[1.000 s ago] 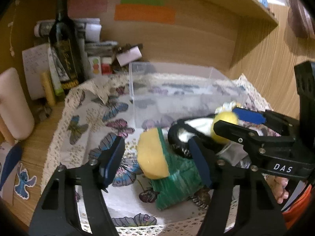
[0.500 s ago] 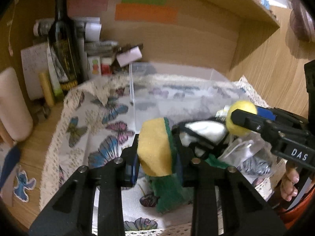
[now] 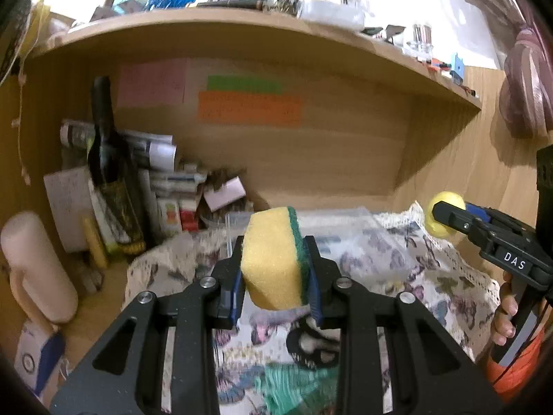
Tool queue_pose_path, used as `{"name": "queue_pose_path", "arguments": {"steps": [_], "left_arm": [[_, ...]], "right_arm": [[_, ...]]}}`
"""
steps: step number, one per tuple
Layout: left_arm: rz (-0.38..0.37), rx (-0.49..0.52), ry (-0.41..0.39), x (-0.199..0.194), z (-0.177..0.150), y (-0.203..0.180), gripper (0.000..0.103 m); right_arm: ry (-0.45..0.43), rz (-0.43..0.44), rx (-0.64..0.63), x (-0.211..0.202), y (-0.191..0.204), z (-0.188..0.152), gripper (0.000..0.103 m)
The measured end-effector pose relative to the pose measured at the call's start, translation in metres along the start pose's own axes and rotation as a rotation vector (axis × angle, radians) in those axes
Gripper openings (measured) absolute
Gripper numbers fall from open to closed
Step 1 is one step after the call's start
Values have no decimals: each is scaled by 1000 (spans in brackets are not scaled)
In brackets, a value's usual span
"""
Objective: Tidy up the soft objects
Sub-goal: 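Lower the sponge into the clear box with the left tool while the right tool drops the felt ball in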
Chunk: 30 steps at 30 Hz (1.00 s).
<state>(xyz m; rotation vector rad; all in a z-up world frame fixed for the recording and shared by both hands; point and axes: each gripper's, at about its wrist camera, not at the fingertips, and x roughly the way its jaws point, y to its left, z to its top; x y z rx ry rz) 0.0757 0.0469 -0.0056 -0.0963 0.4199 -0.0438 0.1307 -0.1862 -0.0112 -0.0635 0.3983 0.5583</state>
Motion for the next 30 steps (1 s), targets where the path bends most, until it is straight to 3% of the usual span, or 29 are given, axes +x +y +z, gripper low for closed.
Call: {"name": "queue_pose_path", "arguments": {"steps": [8, 17, 20, 30], "left_arm": [[4, 47, 69, 45, 24, -5, 30], [-18, 67, 265, 122, 14, -3, 30], [-28, 73, 327, 143, 6, -3, 30], [-35, 82, 449, 184, -16, 0, 30]], "right_arm": [[2, -20, -48, 22, -15, 24, 40], [185, 9, -43, 91, -36, 16, 40], [248, -20, -47, 113, -42, 8, 40], [427, 10, -98, 159, -39, -14, 40]]}}
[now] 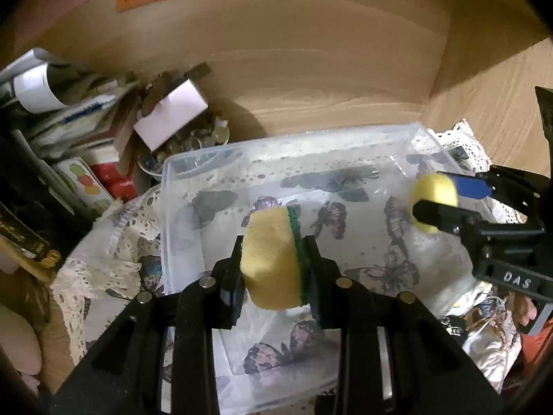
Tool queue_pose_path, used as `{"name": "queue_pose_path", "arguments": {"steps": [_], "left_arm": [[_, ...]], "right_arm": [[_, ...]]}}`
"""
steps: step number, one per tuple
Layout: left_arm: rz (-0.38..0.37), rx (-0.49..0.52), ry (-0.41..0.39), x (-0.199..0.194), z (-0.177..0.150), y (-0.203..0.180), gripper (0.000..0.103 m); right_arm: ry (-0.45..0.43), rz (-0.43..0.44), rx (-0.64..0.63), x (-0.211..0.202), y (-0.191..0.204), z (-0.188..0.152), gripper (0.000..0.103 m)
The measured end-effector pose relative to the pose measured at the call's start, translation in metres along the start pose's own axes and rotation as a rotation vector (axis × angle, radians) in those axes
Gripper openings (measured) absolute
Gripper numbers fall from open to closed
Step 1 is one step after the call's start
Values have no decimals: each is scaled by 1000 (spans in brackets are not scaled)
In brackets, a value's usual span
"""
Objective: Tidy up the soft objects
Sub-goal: 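Lower the sponge into the clear box with the left tool while the right tool drops the felt ball in, then grasp the black headband with the left tool while the right tool grasps the patterned cloth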
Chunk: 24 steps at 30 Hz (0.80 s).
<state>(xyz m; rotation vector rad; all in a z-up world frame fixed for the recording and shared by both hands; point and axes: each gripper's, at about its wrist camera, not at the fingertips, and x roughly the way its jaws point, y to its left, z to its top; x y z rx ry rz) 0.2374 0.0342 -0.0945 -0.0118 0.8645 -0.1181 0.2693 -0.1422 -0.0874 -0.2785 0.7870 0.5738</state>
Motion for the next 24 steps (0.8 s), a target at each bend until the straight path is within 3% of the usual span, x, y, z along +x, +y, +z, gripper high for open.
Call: {"name": "queue_pose_path", "arguments": {"steps": [3, 5, 7, 10, 18, 24], "left_arm": [[-3, -4, 0, -1, -1, 1, 31], [-8, -5, -3, -3, 0, 1, 39], [2, -11, -20, -6, 1, 2, 54], [18, -8, -58, -19, 1, 1, 61], [71, -7, -201, -73, -3, -6, 98], [79, 10, -278, -107, -17, -12, 103]], "right_arm": [[26, 13, -23, 7, 4, -1, 41], [29, 12, -27, 8, 5, -1, 43], [23, 4, -33, 7, 6, -1, 48], [-3, 2, -26, -1, 6, 1, 62], [-151, -15, -1, -52, 8, -1, 65], [-251, -21, 8, -91, 15, -10, 68]]}}
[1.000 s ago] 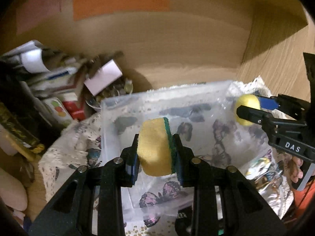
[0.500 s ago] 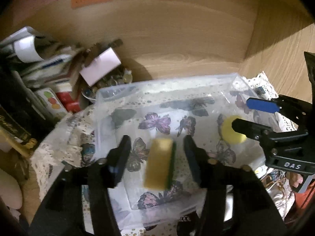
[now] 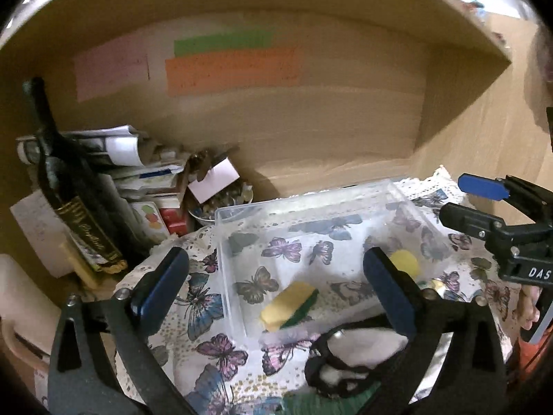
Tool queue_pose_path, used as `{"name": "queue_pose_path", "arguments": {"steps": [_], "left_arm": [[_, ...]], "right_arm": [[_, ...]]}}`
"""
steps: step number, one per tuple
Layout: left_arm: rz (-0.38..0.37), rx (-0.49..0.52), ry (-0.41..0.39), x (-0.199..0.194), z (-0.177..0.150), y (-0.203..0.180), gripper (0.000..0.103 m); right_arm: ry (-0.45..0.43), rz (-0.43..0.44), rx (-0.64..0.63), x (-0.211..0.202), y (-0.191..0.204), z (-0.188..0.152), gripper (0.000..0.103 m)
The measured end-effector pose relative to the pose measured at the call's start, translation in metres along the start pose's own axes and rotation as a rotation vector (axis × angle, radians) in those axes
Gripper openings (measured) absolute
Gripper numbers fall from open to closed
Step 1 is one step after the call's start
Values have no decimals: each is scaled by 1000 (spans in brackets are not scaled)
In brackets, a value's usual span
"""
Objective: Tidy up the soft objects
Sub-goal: 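Grasp the black headband with the left tool while the right tool grasps the patterned cloth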
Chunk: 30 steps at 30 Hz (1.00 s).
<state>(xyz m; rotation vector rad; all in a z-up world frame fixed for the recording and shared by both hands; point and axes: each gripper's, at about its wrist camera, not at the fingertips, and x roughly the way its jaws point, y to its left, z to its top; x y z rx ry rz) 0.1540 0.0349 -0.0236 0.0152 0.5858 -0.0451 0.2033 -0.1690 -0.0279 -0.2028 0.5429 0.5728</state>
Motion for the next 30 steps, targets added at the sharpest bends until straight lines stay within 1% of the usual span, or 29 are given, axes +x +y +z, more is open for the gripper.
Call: {"name": "queue_pose_path", "arguments": {"steps": [2, 5, 9, 13, 17, 19, 22, 23, 24, 25, 27, 29, 30], "left_arm": [[-7, 7, -10, -9, -7, -2, 103], [-12, 15, 1, -15, -19, -7, 103], [-30, 17, 51, -11, -39, -11, 103], [-37, 19, 98, -2, -59, -16, 103], [-88, 13, 163, 15, -76, -19, 103], [-97, 9, 185, 23, -81, -21, 103], [-114, 6, 217, 37, -86, -23, 102], [-118, 4, 222, 41, -88, -24, 101], [-120, 4, 228, 43, -89, -24, 96], [-131, 7, 242, 47, -90, -25, 87], [-169, 6, 271, 53, -92, -26, 80], [-179, 4, 272, 53, -93, -26, 77], [-193, 5, 274, 53, -94, -26, 71]], "right_arm": [[-18, 8, 12, -11, 1, -3, 68], [-41, -5, 22, -24, 3, -12, 68], [-33, -15, 34, -33, 6, -29, 68], [0, -10, 80, -31, 5, -47, 68], [57, 23, 130, -25, 2, -67, 68], [77, 23, 142, -19, 1, -75, 67], [106, 32, 159, -9, -1, -81, 63], [115, 31, 163, -6, -2, -83, 59], [130, 29, 168, -1, -3, -85, 55], [141, 28, 171, 2, -4, -86, 54], [162, 37, 181, 9, -5, -89, 49], [174, 42, 186, 13, -5, -91, 48], [182, 47, 186, 16, -4, -92, 45]]}}
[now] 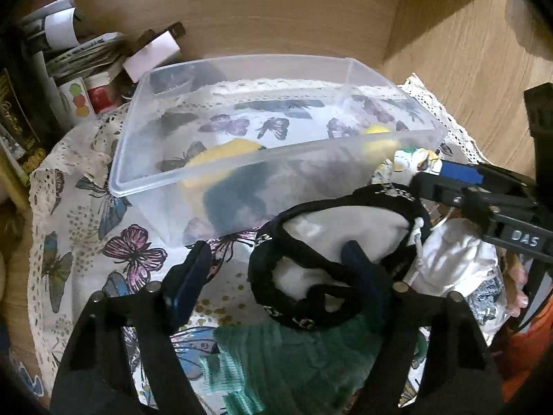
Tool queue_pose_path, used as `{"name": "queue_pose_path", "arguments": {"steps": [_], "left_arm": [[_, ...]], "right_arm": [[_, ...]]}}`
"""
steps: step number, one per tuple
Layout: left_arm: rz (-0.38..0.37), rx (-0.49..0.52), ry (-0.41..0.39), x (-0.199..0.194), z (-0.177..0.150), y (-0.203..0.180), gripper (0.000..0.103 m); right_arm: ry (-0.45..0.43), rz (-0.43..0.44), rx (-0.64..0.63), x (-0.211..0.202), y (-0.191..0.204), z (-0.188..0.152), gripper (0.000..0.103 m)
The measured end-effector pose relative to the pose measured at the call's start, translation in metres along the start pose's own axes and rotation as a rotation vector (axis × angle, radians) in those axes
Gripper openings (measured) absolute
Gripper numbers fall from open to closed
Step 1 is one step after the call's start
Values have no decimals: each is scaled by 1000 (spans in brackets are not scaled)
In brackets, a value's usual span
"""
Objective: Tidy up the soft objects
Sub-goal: 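Grasp the black headband with the left tool while the right tool grasps the patterned cloth, then carry the headband into the clear box with the left tool while the right tool drops the patterned cloth in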
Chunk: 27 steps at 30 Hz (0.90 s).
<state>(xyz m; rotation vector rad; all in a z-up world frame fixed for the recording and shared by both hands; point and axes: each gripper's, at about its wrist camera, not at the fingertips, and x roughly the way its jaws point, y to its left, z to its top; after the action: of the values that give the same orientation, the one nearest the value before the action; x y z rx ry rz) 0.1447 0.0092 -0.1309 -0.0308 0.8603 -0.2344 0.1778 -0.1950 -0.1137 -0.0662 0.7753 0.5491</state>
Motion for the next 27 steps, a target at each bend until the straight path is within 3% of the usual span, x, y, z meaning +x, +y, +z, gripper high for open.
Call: {"name": "queue_pose_path", "arguments": {"steps": [1, 3, 5, 10, 17, 27], "left_arm": [[-14, 1, 4, 0, 0, 0, 63], [-49, 7, 18, 1, -1, -1, 50], [-47, 15, 13, -1, -2, -2, 46], [-26, 17, -12, -9, -5, -4, 25], [85, 22, -103, -38, -10, -7, 20], [123, -14, -249, -96, 3, 5, 18]], "right_arm": [[4, 1, 0, 2, 0, 0, 42], [11, 3, -2, 6, 2, -1, 23], [15, 6, -2, 8, 2, -2, 15], [-20, 4, -13, 1, 5, -3, 11], [-86, -21, -32, -20, 8, -4, 10], [-236, -10, -47, -68, 19, 10, 9]]}}
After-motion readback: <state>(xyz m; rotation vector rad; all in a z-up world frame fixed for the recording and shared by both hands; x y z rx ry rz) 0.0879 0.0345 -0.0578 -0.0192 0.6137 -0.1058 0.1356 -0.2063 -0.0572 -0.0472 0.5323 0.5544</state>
